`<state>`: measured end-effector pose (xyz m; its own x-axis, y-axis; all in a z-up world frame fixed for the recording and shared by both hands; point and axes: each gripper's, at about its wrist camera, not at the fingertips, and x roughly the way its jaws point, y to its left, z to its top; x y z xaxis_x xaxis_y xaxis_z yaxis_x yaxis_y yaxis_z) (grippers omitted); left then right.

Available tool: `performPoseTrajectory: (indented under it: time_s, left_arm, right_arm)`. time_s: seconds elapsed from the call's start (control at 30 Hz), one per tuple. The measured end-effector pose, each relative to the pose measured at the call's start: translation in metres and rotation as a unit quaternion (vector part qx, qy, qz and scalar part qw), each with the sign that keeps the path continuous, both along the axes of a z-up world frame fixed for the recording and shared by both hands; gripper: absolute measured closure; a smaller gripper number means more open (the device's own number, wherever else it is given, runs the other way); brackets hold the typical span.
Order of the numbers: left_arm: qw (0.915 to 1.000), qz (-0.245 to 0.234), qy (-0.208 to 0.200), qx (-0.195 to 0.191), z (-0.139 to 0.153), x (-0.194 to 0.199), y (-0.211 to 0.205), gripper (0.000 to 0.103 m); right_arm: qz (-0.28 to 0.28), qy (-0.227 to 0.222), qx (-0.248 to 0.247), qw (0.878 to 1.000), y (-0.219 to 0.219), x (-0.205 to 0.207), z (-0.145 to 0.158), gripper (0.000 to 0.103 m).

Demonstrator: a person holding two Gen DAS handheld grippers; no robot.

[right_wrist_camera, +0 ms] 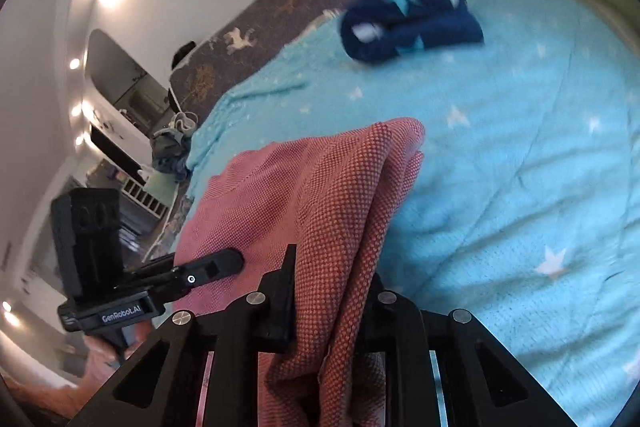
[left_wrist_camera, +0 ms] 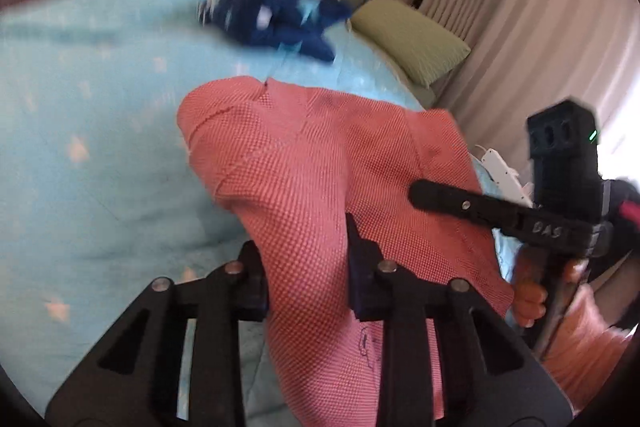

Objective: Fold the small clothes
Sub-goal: 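Lift the folded sweater with the left gripper and carry it onto the navy fleece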

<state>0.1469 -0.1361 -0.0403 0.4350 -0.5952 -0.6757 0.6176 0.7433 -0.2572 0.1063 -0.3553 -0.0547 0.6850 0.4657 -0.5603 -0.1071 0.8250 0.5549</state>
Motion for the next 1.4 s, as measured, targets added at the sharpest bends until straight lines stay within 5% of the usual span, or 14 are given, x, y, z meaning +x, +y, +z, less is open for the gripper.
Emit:
performPoseTrajectory:
  time_s: [0.17,0.47,0.83,1.13,1.27,1.4]
  left_arm:
    - [0.9969,-0.013,-0.077,-0.003,0.056,-0.040,-0.001,0.073]
    - [0.9826,-0.032,-0.183,-0.013,0.143,-0.095,-0.011,0.073]
    - [0.9597,-0.055,-0.275,-0.018,0.264,-0.101,-0.035,0.073]
    - [0.9451,-0.041,-0.322,0.035,0.358,-0.039,-0.078,0.073]
    - [0.9407,-0.017,-0.334,0.060,0.375,0.009,-0.103,0.073]
    - [0.9450,-0.002,-0.321,0.065,0.373,0.065,-0.131,0.073]
  right_arm:
    - [-0.020,-0.088,-0.042,0.995,0.009,-0.047,0.064,0.083]
    - [-0.053,-0.172,-0.076,0.981,0.004,-0.107,0.151,0.083]
    - [-0.068,-0.277,-0.101,0.953,-0.010,-0.130,0.270,0.083]
    - [-0.085,-0.297,-0.085,0.947,-0.037,-0.067,0.361,0.083]
    - [-0.095,-0.286,-0.073,0.951,-0.054,-0.011,0.380,0.083]
    - [-0.120,-0.270,-0.087,0.951,-0.072,0.053,0.386,0.083]
